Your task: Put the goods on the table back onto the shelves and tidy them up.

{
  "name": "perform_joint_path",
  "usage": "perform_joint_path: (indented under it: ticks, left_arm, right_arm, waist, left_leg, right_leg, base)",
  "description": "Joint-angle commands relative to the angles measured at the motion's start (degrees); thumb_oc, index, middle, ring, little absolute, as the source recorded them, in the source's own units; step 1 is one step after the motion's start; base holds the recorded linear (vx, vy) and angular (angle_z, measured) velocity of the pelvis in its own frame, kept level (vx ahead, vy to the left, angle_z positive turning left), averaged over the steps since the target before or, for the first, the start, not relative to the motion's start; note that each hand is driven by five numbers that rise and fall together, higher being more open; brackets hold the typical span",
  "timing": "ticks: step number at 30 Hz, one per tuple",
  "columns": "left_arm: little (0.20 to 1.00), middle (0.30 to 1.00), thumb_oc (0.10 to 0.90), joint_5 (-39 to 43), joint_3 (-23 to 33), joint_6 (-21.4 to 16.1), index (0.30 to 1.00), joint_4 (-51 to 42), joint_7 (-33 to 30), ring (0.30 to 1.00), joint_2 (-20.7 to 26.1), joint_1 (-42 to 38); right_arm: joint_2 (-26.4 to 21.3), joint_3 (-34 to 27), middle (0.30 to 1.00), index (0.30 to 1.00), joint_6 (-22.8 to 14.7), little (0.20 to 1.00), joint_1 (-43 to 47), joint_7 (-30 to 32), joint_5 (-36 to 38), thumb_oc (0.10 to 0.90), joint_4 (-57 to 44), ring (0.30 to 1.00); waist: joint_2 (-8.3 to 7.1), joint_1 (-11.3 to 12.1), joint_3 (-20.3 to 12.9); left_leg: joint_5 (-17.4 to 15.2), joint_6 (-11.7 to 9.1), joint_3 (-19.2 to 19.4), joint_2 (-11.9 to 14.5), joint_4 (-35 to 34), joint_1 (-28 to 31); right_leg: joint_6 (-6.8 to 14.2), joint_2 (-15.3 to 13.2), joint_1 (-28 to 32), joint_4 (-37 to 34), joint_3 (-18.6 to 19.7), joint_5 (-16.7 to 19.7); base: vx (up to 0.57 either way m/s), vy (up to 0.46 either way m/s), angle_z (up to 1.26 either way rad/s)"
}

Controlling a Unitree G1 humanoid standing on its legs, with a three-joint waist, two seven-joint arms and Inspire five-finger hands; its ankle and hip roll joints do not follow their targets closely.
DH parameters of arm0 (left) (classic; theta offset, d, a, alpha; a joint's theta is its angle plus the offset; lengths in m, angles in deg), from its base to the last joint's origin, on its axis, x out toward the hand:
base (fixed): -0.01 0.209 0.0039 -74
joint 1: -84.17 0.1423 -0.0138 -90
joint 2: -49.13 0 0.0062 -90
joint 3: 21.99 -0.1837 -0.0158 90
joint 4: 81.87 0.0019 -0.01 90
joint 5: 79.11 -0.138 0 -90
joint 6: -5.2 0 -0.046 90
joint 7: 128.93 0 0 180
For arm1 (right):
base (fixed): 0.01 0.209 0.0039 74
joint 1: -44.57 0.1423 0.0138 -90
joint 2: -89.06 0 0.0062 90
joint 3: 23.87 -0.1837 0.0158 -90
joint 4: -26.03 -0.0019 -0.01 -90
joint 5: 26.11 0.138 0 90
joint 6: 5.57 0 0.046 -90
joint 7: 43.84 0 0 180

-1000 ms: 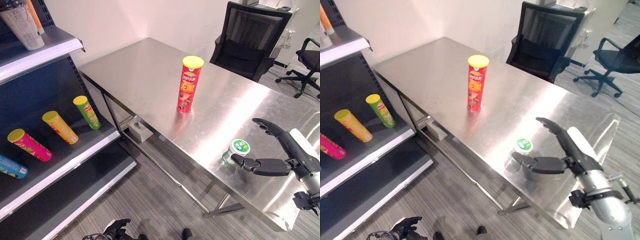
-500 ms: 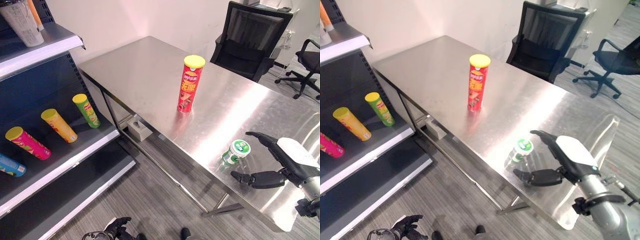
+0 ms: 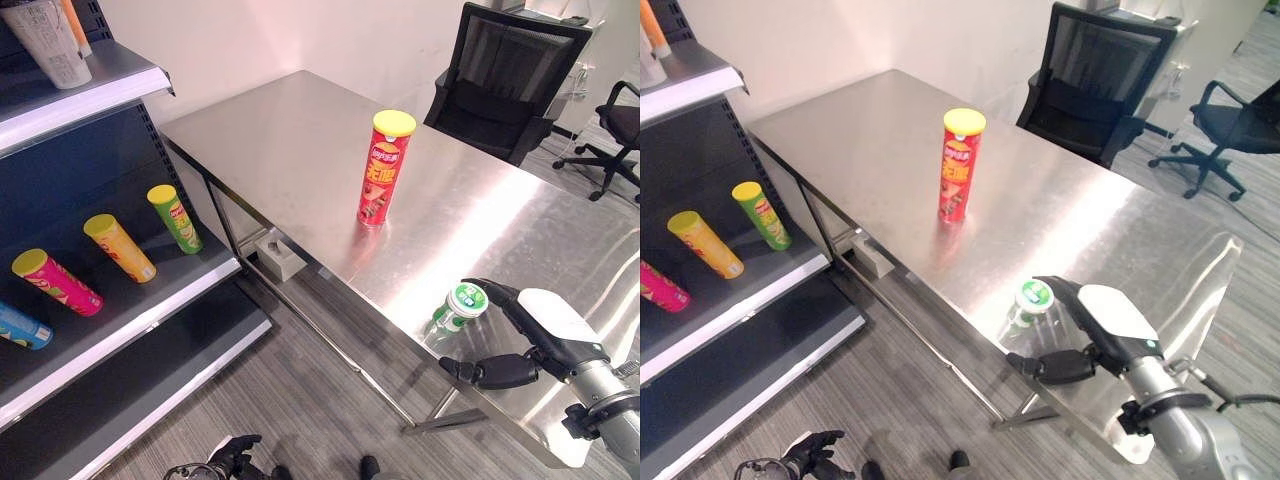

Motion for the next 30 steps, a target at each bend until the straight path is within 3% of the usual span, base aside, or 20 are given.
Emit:
perform_joint_path:
  ticks: [1,7,12,17,30]
  left_arm:
    - [0.9,0.9,0.8,0.0,0.2,-1.8,0.9,0.2,-1.3,0.9,1.5,-3.6]
    - [0.9,0.9,0.8,-0.3,0.1,-1.7,0.9,-0.2,-2.0,0.9,1.1,-3.1]
    - [0.9,0.9,0.8,0.2,-0.5,-1.4,0.9,0.0,-3.1,0.9,0.4,-2.9]
    - [0.9,0.9,0.8,0.7,-0.5,-1.1,0.9,0.7,-4.3,0.9,0.0,-2.7]
    - [0.9,0.9,0.8,0.9,-0.5,-0.8,0.9,0.8,-6.1,0.9,-0.5,-2.0]
  right_arm:
    - [0.7,-2.3,0.9,0.9,-1.8,0.9,5.8,6.0,-1.1,0.8,-0.4,0.9]
    - [4.7,-2.3,0.9,0.9,-0.6,0.9,5.4,9.8,-5.2,0.8,0.9,0.9]
    - [14.3,-0.7,0.9,0.9,0.5,0.9,6.1,13.8,-0.1,0.8,4.0,0.9]
    - [19.1,3.2,0.9,0.9,0.9,0.9,6.2,15.4,4.3,0.8,7.8,0.9]
    - [20.4,7.7,0.9,0.9,1.4,0.9,7.4,17.7,4.8,0.8,9.3,0.9]
  waist:
    - [-1.31,2.6,-2.1]
    - [-0.83,2.7,-2.3]
    - [-0.46,2.8,-2.4]
    - [-0.14,2.9,-2.2]
    - [0.25,3.5,-2.1]
  left_leg:
    - [-10.8,-0.4,-2.2,-2.0,0.2,6.5]
    - [-10.9,-0.3,-2.5,-2.0,0.2,6.7]
    - [-10.8,-0.2,-2.7,-2.0,0.2,6.7]
    - [-10.8,-0.2,-2.8,-2.1,0.2,6.7]
    - [-10.7,-0.5,-2.8,-2.0,0.2,6.8]
  right_leg:
    - [3.5,0.2,-8.4,0.2,-2.3,8.0]
    - [3.3,0.2,-7.9,0.2,-2.5,7.6]
    - [3.2,0.3,-7.7,0.2,-2.8,7.3]
    - [3.1,0.2,-7.6,0.2,-2.9,7.3]
    - [3.0,0.1,-7.3,0.2,-3.3,7.1]
  base:
    - [0.0,0.0,0.0]
    - [0.01,-0.009,0.05]
    - [0.0,0.0,0.0]
    - [0.0,0.0,0.0]
    - [0.0,0.0,0.0]
